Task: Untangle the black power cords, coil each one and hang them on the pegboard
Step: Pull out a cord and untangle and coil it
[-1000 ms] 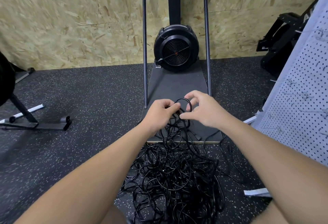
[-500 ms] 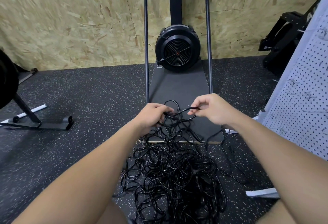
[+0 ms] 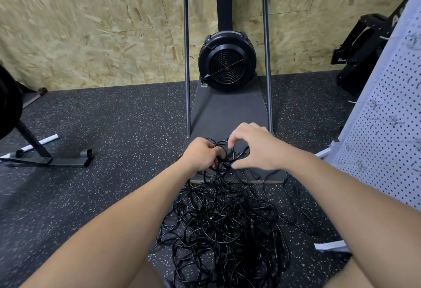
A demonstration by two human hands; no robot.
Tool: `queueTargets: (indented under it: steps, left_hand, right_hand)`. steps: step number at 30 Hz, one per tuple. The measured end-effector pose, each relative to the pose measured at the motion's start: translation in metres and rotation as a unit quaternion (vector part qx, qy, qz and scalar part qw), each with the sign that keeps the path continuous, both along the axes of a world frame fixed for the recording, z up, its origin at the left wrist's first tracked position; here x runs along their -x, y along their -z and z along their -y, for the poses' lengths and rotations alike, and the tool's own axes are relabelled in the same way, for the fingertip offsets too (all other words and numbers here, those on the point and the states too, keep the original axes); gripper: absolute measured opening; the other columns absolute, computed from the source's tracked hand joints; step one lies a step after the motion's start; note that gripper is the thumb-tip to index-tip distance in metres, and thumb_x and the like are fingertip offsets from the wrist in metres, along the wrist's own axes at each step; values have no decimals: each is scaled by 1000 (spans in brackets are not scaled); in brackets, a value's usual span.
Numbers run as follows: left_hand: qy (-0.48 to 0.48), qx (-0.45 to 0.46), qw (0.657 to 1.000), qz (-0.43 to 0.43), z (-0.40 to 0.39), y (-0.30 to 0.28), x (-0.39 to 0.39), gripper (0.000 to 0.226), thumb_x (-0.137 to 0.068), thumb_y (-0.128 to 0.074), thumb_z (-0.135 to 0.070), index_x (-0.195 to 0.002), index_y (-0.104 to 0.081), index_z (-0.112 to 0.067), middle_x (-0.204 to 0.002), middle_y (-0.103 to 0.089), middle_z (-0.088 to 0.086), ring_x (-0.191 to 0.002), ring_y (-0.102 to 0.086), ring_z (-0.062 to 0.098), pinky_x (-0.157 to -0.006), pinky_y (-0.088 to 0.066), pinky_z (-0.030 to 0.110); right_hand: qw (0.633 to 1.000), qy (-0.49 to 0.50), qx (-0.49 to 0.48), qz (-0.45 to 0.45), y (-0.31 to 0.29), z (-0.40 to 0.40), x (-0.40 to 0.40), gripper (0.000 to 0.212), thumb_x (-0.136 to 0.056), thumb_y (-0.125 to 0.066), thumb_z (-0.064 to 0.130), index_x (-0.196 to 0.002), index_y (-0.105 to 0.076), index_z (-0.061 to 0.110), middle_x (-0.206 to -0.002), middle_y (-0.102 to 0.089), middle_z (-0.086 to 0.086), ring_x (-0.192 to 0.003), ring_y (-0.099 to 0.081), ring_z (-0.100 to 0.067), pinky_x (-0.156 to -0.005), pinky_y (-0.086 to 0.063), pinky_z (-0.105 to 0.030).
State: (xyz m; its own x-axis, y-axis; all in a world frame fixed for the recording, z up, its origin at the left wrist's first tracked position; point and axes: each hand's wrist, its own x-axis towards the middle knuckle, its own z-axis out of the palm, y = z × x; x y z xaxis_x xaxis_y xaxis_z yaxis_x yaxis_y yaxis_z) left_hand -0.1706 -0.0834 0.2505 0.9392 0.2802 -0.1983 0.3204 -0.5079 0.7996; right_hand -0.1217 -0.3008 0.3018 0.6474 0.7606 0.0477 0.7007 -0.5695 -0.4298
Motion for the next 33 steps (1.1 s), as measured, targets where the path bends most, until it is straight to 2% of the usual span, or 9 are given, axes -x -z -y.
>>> queueTargets:
  steps: [3, 7, 12, 15, 18, 21, 25, 30, 33]
  left_hand:
    - [-12, 0, 1000, 14, 7, 1, -3, 33, -102, -67, -24, -79, -80, -5, -53, -63, 4, -43, -49, 19, -48, -40, 24]
    - [14, -36, 999, 28, 11, 3, -3, 36, -105, -62, -28, -79, -82, -11, -54, -66, 1, -49, -57, 19, -54, -46, 27]
    - [7, -42, 998, 37, 12, 7, -3, 32, -103, -62, -28, -82, -81, -12, -56, -68, 2, -48, -58, 20, -55, -48, 30]
    - [14, 13, 1000, -9, 4, 5, 0, 29, -107, -59, -21, -99, -77, 1, -59, -68, 8, -43, -56, 19, -44, -45, 25]
    - [45, 82, 993, -75, -5, 3, 7, 35, -113, -46, -18, -113, -72, 6, -68, -73, 14, -44, -56, 17, -39, -42, 24]
    - [24, 103, 991, -85, -16, 2, 9, 36, -113, -41, -19, -111, -71, 1, -88, -79, 27, -46, -54, 17, -40, -41, 24]
    - [-27, 120, 990, -65, -27, -3, 10, 30, -113, -48, -18, -106, -71, 0, -80, -76, 17, -47, -58, 20, -40, -43, 23]
    - [-33, -87, 996, 4, -23, 1, 0, 43, -109, -56, -31, -74, -62, -6, -62, -68, 3, -58, -57, 29, -58, -41, 34]
    - [-8, -67, 998, 22, -6, -3, 0, 42, -107, -60, -35, -82, -74, -4, -62, -74, 6, -47, -62, 19, -51, -45, 26]
  right_hand:
    - [992, -3, 61, 109, 3, -14, 1, 32, -90, -80, 62, -108, -80, 36, -109, -64, 12, -110, -49, -17, -104, -36, -44]
    - [985, 2, 126, 115, 8, -19, -2, 10, -101, -75, 36, -96, -82, 30, -95, -71, 10, -103, -58, -21, -95, -40, -40]
    - [979, 13, 151, 136, 13, -19, 0, 37, -98, -59, 0, -73, -53, 27, -91, -54, 3, -92, -53, -25, -66, -36, -34]
    - [993, 41, 89, 63, 11, -12, -5, 31, -107, -54, 8, -86, -55, 31, -106, -52, 5, -95, -55, -22, -83, -50, -40]
    - [998, 61, -7, -19, 4, -3, -8, 20, -113, -53, 21, -103, -68, 29, -113, -58, 9, -100, -59, -16, -92, -48, -37]
    - [990, 93, -92, -46, -2, 7, -12, 17, -114, -54, 24, -108, -70, 26, -109, -60, 10, -94, -59, -8, -83, -44, -30]
    - [971, 178, -146, -64, 2, 24, -28, 21, -113, -54, 16, -107, -70, 27, -104, -64, 6, -90, -65, -18, -73, -45, -27]
    - [987, 136, -78, -28, 10, 23, -23, 40, -107, -54, 1, -127, -72, 31, -130, -56, 11, -92, -65, -9, -90, -54, -35]
    - [992, 79, -100, -21, 1, 10, -10, 30, -107, -64, 14, -127, -76, 31, -121, -65, 17, -88, -66, -6, -88, -55, -32]
